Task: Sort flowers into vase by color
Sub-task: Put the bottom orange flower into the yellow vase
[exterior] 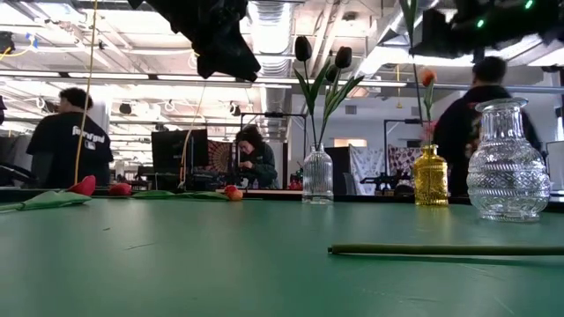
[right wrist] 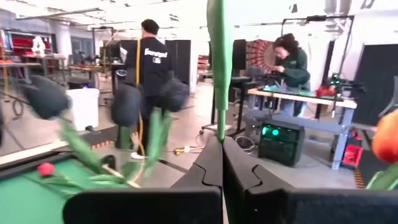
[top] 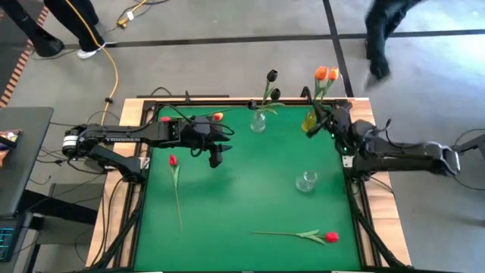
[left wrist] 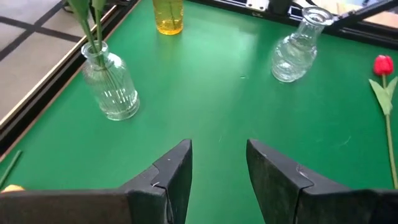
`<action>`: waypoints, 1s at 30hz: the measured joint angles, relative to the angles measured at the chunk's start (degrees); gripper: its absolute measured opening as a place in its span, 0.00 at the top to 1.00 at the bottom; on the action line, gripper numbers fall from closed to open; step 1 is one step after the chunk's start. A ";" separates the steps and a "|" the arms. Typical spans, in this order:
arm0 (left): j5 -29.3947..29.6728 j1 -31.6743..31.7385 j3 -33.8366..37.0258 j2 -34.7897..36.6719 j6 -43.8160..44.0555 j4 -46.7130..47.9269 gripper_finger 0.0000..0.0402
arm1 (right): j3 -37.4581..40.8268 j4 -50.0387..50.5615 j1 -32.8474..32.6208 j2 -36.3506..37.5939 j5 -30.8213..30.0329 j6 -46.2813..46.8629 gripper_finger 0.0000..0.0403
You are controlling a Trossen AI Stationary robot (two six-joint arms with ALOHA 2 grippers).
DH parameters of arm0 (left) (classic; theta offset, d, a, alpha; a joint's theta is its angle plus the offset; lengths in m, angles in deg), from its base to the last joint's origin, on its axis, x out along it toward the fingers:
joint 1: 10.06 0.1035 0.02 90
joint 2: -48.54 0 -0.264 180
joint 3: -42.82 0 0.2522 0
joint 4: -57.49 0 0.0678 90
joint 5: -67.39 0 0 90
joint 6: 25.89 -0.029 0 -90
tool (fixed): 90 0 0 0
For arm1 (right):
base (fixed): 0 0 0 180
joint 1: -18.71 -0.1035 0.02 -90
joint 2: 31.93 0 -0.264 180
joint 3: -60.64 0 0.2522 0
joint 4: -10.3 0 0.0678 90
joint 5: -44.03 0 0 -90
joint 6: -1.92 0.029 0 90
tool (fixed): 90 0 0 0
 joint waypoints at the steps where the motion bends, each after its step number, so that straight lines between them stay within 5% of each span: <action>1: 0.30 0.00 0.00 0.00 0.42 0.00 0.65 | 0.31 -0.06 3.24 -0.30 2.71 1.19 0.95; 6: 1.68 0.00 0.00 0.00 2.19 0.02 0.65 | 0.92 -0.13 14.65 -1.57 11.20 2.65 0.95; 14: 3.04 0.00 0.00 0.00 4.26 0.04 0.65 | 0.90 -0.01 22.80 -1.65 16.82 0.14 0.95; 30: 4.59 -0.01 0.00 0.00 4.28 0.04 0.65 | 0.99 0.33 26.21 -6.73 20.87 -0.43 0.95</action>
